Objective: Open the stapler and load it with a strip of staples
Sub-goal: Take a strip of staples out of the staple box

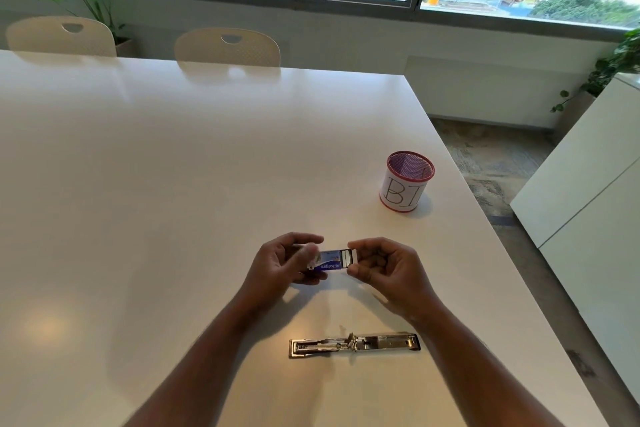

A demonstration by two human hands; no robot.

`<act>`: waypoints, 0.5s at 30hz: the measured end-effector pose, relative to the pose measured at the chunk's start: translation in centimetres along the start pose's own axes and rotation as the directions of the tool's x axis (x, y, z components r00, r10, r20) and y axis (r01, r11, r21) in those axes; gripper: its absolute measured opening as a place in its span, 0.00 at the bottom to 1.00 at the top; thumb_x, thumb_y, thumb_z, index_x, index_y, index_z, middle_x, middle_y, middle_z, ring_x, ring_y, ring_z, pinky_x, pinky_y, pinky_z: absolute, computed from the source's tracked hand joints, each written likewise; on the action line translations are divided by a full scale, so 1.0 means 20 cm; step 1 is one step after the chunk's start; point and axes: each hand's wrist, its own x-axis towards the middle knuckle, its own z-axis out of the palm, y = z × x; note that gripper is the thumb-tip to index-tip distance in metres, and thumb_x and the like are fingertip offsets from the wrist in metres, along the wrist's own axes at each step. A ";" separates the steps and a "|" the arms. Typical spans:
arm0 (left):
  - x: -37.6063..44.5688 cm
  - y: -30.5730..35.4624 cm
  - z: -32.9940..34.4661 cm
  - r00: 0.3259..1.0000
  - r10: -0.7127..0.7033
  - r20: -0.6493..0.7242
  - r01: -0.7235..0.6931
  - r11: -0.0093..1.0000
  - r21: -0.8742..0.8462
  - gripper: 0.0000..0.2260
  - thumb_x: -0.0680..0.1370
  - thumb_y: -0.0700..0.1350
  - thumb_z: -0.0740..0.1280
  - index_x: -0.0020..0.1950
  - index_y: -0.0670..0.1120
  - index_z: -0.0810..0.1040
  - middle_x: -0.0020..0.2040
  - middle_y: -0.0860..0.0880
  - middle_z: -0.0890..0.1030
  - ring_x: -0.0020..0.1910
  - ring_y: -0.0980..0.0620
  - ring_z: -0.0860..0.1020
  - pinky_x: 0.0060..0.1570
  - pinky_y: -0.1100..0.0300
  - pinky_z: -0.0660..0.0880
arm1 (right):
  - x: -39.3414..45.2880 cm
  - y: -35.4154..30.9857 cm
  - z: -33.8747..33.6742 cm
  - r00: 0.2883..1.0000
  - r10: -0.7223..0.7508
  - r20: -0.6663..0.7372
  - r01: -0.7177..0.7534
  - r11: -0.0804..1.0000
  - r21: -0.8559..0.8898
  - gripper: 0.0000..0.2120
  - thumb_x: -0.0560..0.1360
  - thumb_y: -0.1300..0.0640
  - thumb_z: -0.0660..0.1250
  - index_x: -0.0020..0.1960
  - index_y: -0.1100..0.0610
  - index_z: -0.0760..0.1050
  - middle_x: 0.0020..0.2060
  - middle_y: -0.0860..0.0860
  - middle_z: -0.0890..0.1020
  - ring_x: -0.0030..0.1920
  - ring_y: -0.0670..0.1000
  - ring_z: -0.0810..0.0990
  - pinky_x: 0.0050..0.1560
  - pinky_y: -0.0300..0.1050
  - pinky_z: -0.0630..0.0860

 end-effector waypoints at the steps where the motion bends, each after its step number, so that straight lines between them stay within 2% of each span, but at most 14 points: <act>1: 0.00 0.00 0.01 1.000 0.017 0.012 -0.018 0.998 0.055 0.15 0.79 0.50 0.72 0.63 0.46 0.82 0.50 0.42 0.88 0.45 0.43 0.89 0.42 0.58 0.85 | 0.00 0.00 0.00 1.000 -0.005 0.002 0.005 1.000 -0.017 0.21 0.68 0.46 0.83 0.59 0.47 0.85 0.49 0.55 0.88 0.49 0.54 0.88 0.54 0.50 0.86; 3: 0.00 -0.01 0.02 0.999 0.042 0.030 -0.045 0.990 0.132 0.15 0.76 0.48 0.74 0.62 0.46 0.82 0.49 0.43 0.88 0.44 0.45 0.89 0.43 0.58 0.85 | 0.00 0.00 -0.01 1.000 -0.017 0.019 0.017 1.000 -0.012 0.17 0.73 0.54 0.80 0.61 0.49 0.84 0.51 0.58 0.87 0.51 0.58 0.88 0.54 0.51 0.85; 5: 0.01 -0.02 0.02 0.998 0.054 0.035 -0.059 0.987 0.149 0.12 0.77 0.43 0.75 0.60 0.46 0.83 0.48 0.44 0.89 0.44 0.45 0.89 0.44 0.57 0.85 | -0.01 0.00 -0.01 0.999 -0.018 0.032 0.017 1.000 0.020 0.16 0.76 0.62 0.74 0.61 0.49 0.84 0.52 0.60 0.87 0.52 0.59 0.88 0.53 0.48 0.85; 8: 0.00 -0.02 0.02 0.997 0.062 0.037 -0.067 0.988 0.138 0.08 0.78 0.40 0.74 0.57 0.47 0.84 0.49 0.45 0.89 0.45 0.45 0.89 0.44 0.58 0.85 | -0.01 0.00 0.00 1.000 -0.016 0.000 0.016 1.000 0.010 0.17 0.77 0.64 0.71 0.62 0.50 0.83 0.50 0.59 0.88 0.51 0.59 0.89 0.52 0.47 0.85; 10: 0.00 -0.01 0.02 0.997 0.064 0.038 -0.069 0.989 0.129 0.08 0.78 0.41 0.74 0.56 0.48 0.85 0.49 0.45 0.89 0.45 0.45 0.89 0.44 0.58 0.85 | -0.01 0.01 0.01 0.999 -0.026 -0.031 0.025 0.999 -0.034 0.18 0.78 0.66 0.70 0.63 0.48 0.81 0.48 0.57 0.88 0.50 0.59 0.89 0.53 0.50 0.86; 12: 0.00 -0.02 0.02 0.997 0.070 0.035 -0.074 0.989 0.128 0.08 0.78 0.42 0.74 0.56 0.48 0.85 0.49 0.45 0.89 0.45 0.45 0.89 0.44 0.58 0.85 | -0.01 0.01 0.02 0.997 -0.042 -0.057 0.036 0.994 -0.102 0.17 0.79 0.69 0.70 0.57 0.48 0.81 0.47 0.55 0.88 0.48 0.58 0.89 0.52 0.54 0.87; 15: 0.00 -0.02 0.02 0.997 0.078 0.022 -0.080 0.989 0.124 0.08 0.77 0.43 0.75 0.56 0.47 0.85 0.48 0.45 0.89 0.44 0.45 0.89 0.43 0.58 0.85 | -0.01 0.01 0.03 0.991 -0.104 -0.085 0.083 0.971 -0.226 0.13 0.77 0.71 0.70 0.48 0.53 0.83 0.42 0.53 0.87 0.43 0.58 0.86 0.47 0.66 0.84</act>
